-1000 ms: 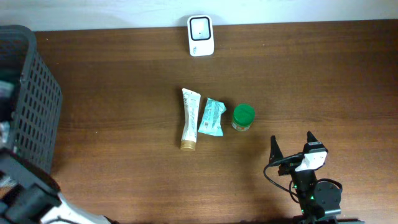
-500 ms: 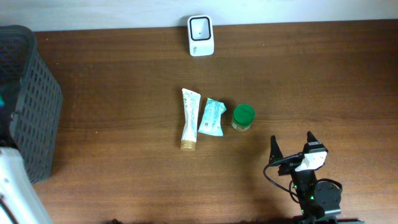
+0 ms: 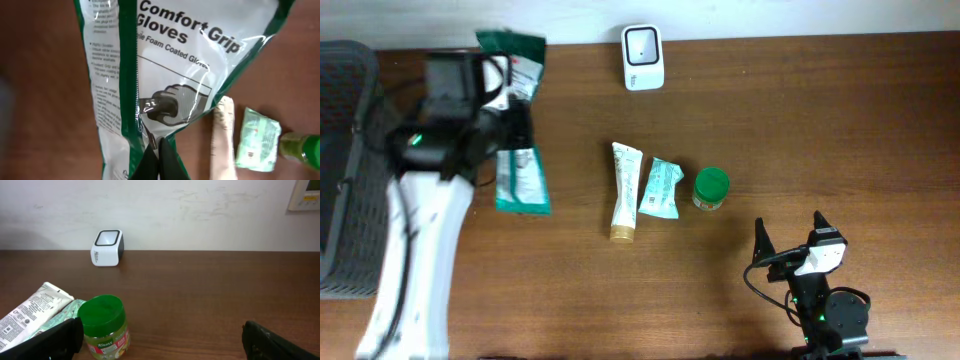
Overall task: Scan the item barcode
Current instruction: 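Place the 3M gloves pack left of the Pantene tube and release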
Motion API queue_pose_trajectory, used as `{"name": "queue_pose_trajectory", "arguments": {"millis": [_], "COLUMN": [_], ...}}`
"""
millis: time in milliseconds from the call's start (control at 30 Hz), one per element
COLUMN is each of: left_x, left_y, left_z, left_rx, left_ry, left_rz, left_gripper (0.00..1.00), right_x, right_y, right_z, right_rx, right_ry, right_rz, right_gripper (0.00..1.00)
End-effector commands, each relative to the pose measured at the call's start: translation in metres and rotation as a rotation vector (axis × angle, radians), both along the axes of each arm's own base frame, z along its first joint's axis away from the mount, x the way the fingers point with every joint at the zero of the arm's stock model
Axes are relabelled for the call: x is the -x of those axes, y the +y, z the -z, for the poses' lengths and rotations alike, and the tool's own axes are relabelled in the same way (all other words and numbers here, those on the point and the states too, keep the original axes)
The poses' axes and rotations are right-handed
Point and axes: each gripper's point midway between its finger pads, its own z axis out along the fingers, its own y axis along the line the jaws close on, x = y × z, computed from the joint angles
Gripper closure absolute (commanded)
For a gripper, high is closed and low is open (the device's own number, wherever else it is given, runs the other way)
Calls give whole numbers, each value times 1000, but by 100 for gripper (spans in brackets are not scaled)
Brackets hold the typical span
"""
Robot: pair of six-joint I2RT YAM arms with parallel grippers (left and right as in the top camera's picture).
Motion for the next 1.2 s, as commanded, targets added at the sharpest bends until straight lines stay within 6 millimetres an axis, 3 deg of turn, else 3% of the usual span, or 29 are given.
{"name": "queue_pose_trajectory", "arguments": {"millis": [0,167,300,367,400,433,467,500,567,633,700,733,800,867,933,967,1033,1133,1167], "left_x": [-7,1,5,7,7,8,9,11,7,-4,-24,-35,-49,-52,-37,-26,-1,43,50], "left_y": [-28,-66,-75,-75,-75,-75,-77,-84,-93,-96,-94,-89,-62,-18,53,88,150,248,263], "left_z": [65,151,192,203,204,204,204,203,194,172,120,85,11,-53,-115,-134,-149,-143,-139], "left_rx": [115,60,16,-12,-23,-39,-36,-6,39,56,75,84,87,64,17,-4,-52,-138,-146], "left_ry": [212,454,551,576,575,576,580,586,575,533,431,354,186,30,-123,-168,-198,-155,-141], "left_rz": [-159,-131,-115,-66,-37,6,37,69,88,93,103,109,60,-38,-213,-302,-468,-729,-762], "left_gripper": [100,100,100,100,100,91,56,39,35,35,37,38,39,38,35,33,30,31,33], "right_x": [0,0,0,0,0,0,0,0,0,0,0,0,0,0,0,0,0,0,0], "right_y": [-1,-1,-1,-1,-1,-1,-1,-1,-1,-1,-1,-1,-1,-1,-1,-1,-1,-1,-1], "right_z": [2,2,2,2,2,2,2,2,2,2,2,2,2,2,2,2,2,2,2], "right_rx": [-4,-4,-4,-4,-4,-4,-4,-4,-4,-4,-4,-4,-4,-4,-4,-4,-4,-4,-4], "right_ry": [2,2,2,2,2,2,2,2,2,2,2,2,2,2,2,2,2,2,2], "right_rz": [7,7,7,7,7,7,7,7,7,7,7,7,7,7,7,7,7,7,7], "right_gripper": [2,2,1,2,2,2,2,2,2,2,2,2,2,2,2,2,2,2,2]}}
